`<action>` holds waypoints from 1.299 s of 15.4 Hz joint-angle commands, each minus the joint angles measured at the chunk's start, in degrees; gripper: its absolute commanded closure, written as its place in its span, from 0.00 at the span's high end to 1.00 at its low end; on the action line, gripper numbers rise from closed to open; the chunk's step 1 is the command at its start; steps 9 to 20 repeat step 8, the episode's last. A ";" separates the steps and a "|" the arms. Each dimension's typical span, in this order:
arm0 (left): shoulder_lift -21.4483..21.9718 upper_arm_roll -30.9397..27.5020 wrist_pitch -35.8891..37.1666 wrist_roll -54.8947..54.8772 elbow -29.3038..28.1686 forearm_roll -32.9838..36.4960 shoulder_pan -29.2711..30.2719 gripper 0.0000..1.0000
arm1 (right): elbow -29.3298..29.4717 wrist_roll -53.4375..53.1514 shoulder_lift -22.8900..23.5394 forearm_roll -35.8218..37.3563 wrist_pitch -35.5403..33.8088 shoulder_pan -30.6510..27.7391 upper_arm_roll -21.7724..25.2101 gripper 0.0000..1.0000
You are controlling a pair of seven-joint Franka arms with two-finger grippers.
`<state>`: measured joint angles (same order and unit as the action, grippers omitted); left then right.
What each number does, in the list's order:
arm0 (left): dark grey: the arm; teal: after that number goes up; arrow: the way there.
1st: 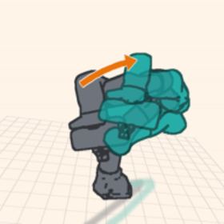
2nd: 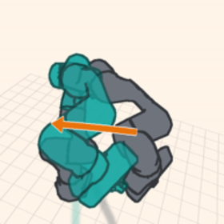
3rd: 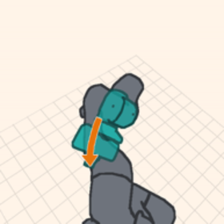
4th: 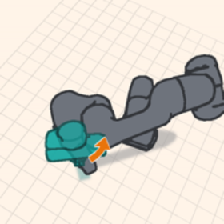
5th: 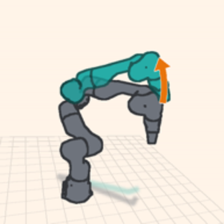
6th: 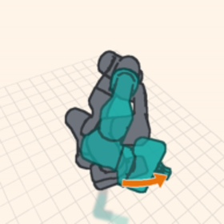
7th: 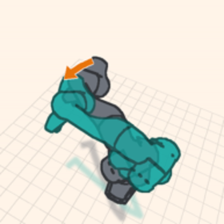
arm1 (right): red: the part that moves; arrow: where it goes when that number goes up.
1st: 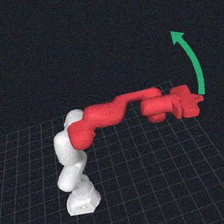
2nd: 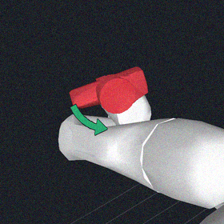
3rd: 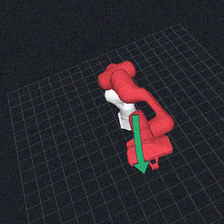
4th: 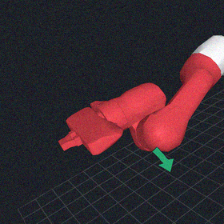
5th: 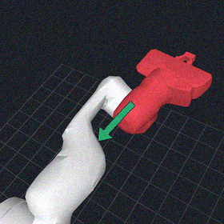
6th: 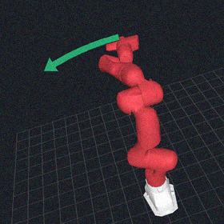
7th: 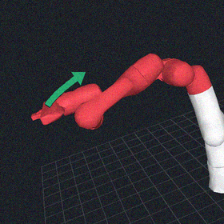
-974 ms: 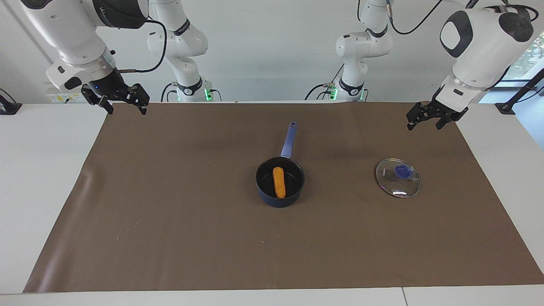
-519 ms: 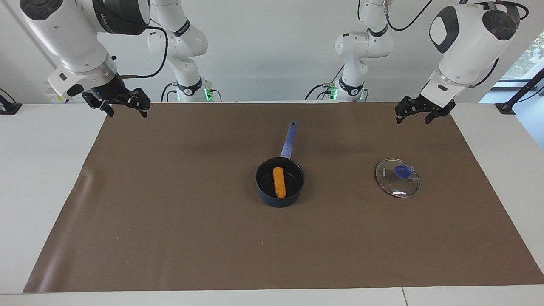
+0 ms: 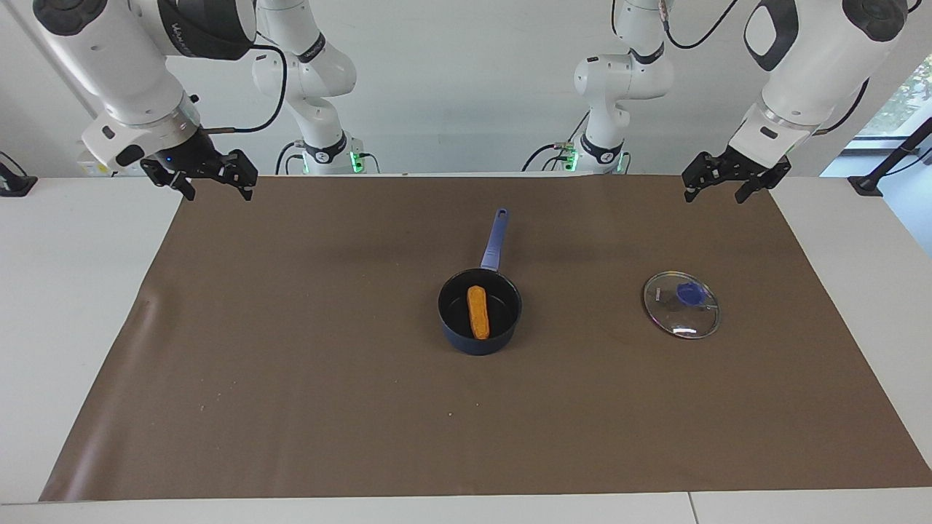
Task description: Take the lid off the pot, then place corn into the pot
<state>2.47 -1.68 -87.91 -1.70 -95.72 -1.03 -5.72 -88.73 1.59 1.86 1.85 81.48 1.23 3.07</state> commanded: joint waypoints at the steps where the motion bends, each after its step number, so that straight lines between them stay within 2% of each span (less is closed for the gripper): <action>1: -0.36 0.98 0.99 0.82 0.89 1.11 0.53 1.00 | 1.01 1.66 0.34 0.09 -0.53 -0.96 -0.34 1.00; 20: -0.27 0.89 1.16 0.91 0.53 1.11 0.27 1.00 | 1.19 1.48 -0.54 -0.53 0.00 -0.88 -0.25 1.00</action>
